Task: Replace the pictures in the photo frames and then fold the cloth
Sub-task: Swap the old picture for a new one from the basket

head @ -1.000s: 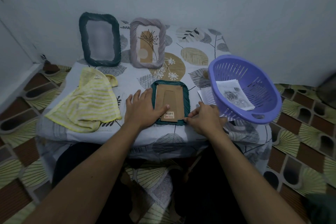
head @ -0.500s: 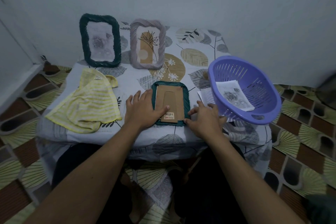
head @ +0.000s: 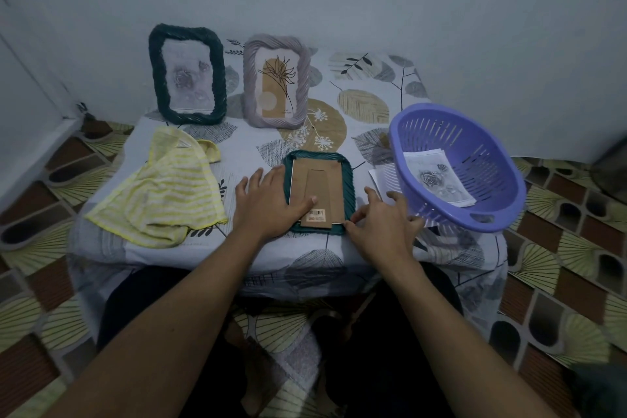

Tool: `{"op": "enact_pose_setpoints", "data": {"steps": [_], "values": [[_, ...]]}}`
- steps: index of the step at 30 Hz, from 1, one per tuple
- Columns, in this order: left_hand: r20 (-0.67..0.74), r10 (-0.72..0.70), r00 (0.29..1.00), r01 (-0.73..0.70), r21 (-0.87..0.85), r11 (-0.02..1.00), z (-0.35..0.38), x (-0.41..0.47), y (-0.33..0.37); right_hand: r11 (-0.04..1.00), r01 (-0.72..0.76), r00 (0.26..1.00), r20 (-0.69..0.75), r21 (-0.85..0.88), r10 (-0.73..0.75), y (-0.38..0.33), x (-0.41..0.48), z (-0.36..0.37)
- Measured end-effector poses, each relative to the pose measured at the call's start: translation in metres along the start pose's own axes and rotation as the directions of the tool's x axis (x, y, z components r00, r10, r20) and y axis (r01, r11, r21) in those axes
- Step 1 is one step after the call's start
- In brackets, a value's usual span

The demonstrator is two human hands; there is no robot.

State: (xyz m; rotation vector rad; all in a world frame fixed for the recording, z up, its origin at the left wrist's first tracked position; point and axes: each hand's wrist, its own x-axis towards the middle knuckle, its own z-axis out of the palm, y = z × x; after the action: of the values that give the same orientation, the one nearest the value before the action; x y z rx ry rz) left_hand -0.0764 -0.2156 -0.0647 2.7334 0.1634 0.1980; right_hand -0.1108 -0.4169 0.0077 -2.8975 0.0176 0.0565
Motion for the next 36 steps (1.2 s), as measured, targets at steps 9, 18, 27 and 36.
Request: {"op": "enact_pose_setpoints", "data": {"steps": [9, 18, 27, 36], "values": [[0.003, 0.004, 1.000, -0.004, 0.007, 1.000, -0.002, -0.001, 0.001, 0.995, 0.097, 0.994, 0.045, 0.004, -0.097, 0.002, 0.001, 0.003], [0.010, 0.001, 1.000, -0.001, 0.016, 1.000, -0.002, -0.001, 0.002, 0.955, 0.259, 0.966, 0.058, -0.145, -0.253, 0.006, 0.007, -0.002], [0.017, -0.002, 1.000, 0.002, 0.014, 1.000, -0.004, -0.003, 0.003, 0.980, 0.141, 0.972, 0.167, 0.140, -0.164, 0.019, 0.025, 0.004], [0.007, -0.002, 1.000, 0.002, -0.023, 1.000, -0.006, -0.003, 0.003, 0.808, 0.058, 0.996, 0.016, 0.587, -0.083, 0.015, 0.033, 0.019]]}}
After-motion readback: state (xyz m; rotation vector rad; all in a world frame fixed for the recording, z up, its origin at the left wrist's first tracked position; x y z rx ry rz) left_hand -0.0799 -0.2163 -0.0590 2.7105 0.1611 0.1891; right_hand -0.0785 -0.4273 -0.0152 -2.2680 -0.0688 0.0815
